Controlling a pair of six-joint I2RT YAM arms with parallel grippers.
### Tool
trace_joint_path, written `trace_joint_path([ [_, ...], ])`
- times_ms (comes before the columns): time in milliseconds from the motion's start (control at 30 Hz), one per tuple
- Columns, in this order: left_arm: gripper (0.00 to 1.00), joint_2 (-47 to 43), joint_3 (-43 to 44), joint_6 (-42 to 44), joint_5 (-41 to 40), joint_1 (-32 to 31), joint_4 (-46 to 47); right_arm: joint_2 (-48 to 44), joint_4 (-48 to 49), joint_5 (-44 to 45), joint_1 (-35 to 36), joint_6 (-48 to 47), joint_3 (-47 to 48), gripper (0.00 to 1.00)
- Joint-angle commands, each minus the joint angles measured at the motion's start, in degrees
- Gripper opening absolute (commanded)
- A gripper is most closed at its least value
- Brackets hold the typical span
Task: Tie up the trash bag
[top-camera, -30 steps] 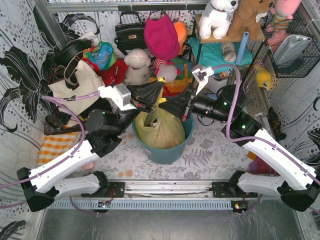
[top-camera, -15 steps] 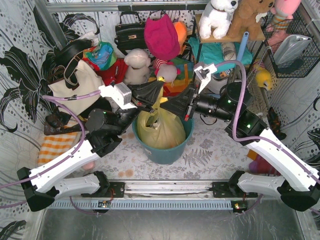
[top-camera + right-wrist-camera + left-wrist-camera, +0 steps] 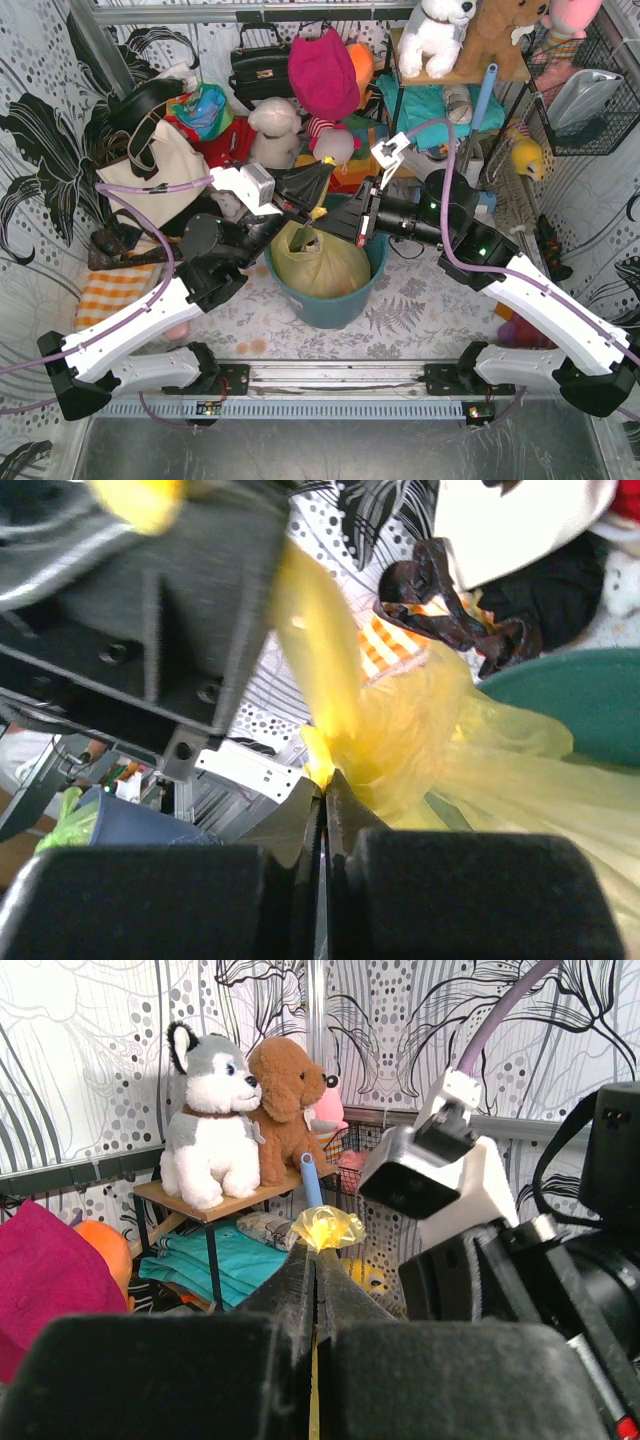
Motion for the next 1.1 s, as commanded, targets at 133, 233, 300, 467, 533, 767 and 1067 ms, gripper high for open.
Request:
trace_joint_path([
  [133,0.00,-0.4,1.7,-0.1,-0.6,0.2,1.3,-0.7,-1.4,7.8,1.8,4.7,-1.5,0.00],
  [233,0.00,-0.4,1.7,-0.1,-0.7,0.2,1.0,0.0,-2.1,8.8,3.4,5.3,-0.6,0.00],
  [300,0.00,-0.6,1.6,-0.1,-0.7,0.2,0.8,0.3,-2.7,10.5,4.7,5.8,-0.4,0.00],
  [467,0.00,-0.7,1.6,0.1,-1.0,0.2,0.6,0.5,-4.2,14.3,7.4,6.9,0.6,0.00],
  [533,0.00,-0.8,1.6,0.2,-0.9,0.2,0.6,0.9,-5.7,15.6,8.2,7.5,1.4,0.00],
  [767,0.00,-0.8,1.5,0.2,-0.9,0.2,0.6,1.3,-7.2,19.3,9.7,9.8,1.9,0.00],
  [1067,0.00,-1.5,0.2,-0.3,-0.9,0.2,0.9,4.0,-4.0,29.5,13.4,12.2,0.3,0.00],
])
